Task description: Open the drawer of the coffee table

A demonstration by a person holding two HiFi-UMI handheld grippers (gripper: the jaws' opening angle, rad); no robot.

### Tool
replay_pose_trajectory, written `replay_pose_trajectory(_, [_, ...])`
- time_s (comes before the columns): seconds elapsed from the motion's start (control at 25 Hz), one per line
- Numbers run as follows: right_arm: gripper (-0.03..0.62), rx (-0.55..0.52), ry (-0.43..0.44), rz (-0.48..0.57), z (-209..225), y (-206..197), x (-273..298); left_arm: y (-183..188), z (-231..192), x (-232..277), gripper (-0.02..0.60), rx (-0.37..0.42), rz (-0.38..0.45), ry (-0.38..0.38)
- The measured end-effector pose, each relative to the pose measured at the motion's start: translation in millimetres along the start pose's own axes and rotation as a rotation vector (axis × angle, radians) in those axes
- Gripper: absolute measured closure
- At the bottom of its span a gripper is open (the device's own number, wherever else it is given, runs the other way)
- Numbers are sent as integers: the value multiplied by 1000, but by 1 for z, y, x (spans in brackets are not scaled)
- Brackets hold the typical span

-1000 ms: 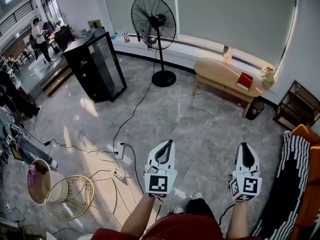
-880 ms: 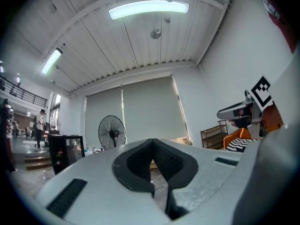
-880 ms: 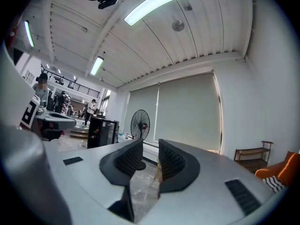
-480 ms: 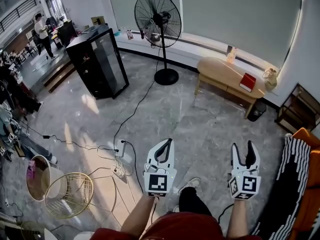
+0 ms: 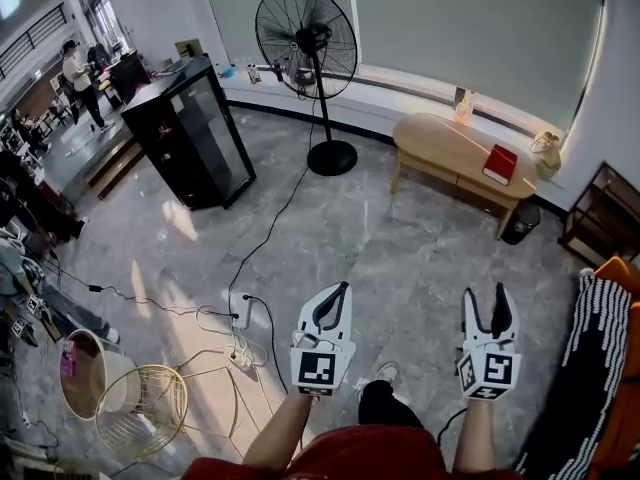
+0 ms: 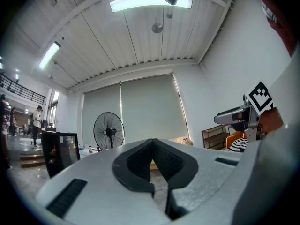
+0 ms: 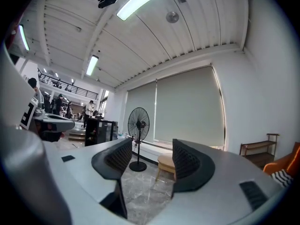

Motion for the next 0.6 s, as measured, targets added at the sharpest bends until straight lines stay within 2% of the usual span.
replay_pose_trajectory(0.28, [342, 24, -2, -28, 29, -22, 69, -16, -5, 81, 574, 17, -27, -36])
replay_pose_trajectory(0.6, [342, 57, -28, -89, 69, -54, 139, -34, -8, 174, 574, 17, -26, -44])
Point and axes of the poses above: the fingertips, and each gripper's own axes: x forward along the fingers, z to its right, y out of its top, the point moved 6 cm from there along -x, backward along the fingers, and after that the axes turned 12 degrees about -x, right-handed, at the moved point
